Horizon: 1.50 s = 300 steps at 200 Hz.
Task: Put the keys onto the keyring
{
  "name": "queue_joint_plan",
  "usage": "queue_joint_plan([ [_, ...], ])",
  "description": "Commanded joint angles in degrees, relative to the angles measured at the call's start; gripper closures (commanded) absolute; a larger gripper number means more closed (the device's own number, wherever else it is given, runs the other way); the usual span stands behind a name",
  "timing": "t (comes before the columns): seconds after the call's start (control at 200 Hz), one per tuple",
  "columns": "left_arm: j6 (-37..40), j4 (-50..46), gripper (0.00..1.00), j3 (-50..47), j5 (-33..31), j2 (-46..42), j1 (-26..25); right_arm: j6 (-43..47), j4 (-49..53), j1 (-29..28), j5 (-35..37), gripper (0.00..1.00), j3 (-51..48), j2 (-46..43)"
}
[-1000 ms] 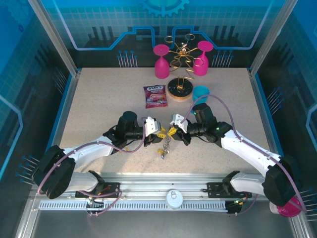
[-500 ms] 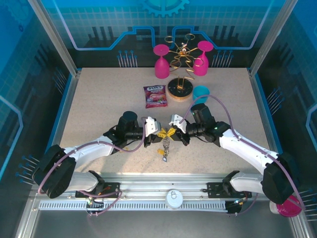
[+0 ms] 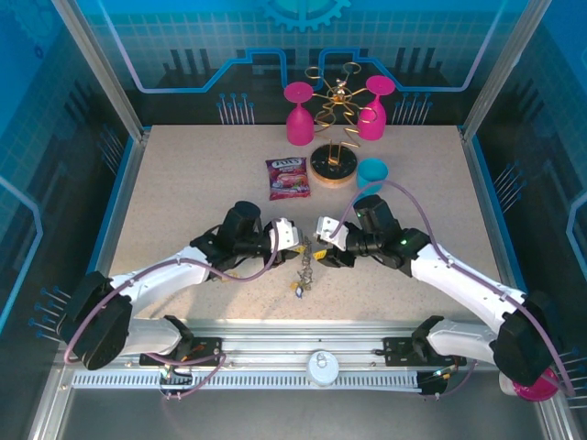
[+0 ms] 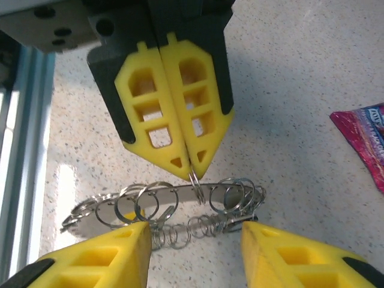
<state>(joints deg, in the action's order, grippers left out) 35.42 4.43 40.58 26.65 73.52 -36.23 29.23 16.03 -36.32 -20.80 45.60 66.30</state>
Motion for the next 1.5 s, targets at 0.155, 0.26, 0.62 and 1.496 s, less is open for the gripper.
queue_joint_plan([
  [0.155, 10.77, -14.61, 1.00, 6.54, -2.77, -2.44, -1.43, 6.01, -5.80, -2.68, 0.74, 0.67, -2.73, 0.33],
  [0.26, 10.99, -14.89, 1.00, 6.56, -1.24, -3.24, -1.53, 5.82, -8.94, -3.14, 0.97, 0.70, -3.47, 1.40],
  [0.62, 10.11, -14.30, 1.00, 6.07, 1.56, -3.99, -1.54, 5.58, -15.29, -3.67, -4.30, 0.72, -6.69, 2.52],
  [1.496, 9.76, -14.89, 1.00, 5.89, 3.07, -3.78, -1.48, 3.68, -30.26, -2.56, -8.09, 0.77, -12.86, 2.86],
])
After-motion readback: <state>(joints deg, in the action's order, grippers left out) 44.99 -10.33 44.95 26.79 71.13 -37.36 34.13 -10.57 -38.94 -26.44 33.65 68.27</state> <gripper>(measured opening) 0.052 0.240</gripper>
